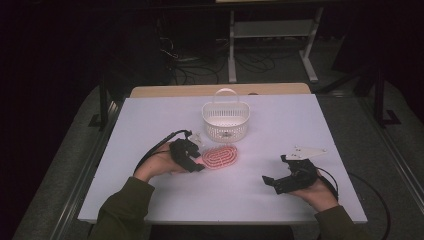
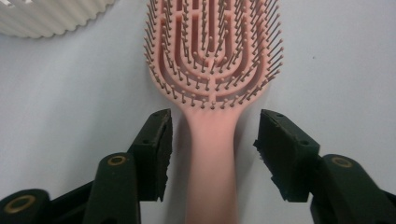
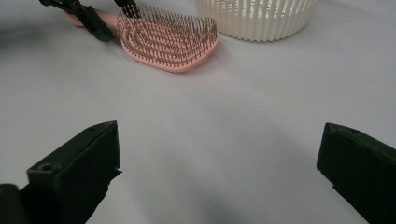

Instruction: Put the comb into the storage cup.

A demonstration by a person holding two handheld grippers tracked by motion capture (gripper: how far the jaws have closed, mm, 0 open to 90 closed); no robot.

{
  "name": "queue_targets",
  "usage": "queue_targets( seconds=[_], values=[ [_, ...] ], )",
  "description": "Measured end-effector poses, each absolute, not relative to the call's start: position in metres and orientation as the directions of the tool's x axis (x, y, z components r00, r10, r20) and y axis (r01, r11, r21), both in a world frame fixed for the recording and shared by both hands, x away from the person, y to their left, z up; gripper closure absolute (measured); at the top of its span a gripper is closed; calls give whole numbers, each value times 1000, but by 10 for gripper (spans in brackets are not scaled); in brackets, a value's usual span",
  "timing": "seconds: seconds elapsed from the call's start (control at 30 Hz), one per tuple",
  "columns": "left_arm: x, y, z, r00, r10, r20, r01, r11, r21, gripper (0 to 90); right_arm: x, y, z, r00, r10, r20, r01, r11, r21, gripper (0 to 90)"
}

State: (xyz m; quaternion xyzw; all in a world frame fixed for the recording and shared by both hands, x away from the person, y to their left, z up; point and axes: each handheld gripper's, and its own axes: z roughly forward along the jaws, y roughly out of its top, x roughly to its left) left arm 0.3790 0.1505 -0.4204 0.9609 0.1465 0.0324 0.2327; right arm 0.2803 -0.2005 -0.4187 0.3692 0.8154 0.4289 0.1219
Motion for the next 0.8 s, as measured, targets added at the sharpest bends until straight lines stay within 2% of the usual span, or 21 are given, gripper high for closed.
queue_targets(
  seconds=[0.8],
  values=[
    [377, 143, -423, 957, 290, 29, 252, -875, 413, 579, 280, -201, -418, -699, 706, 117, 496, 360, 791, 0]
  ],
)
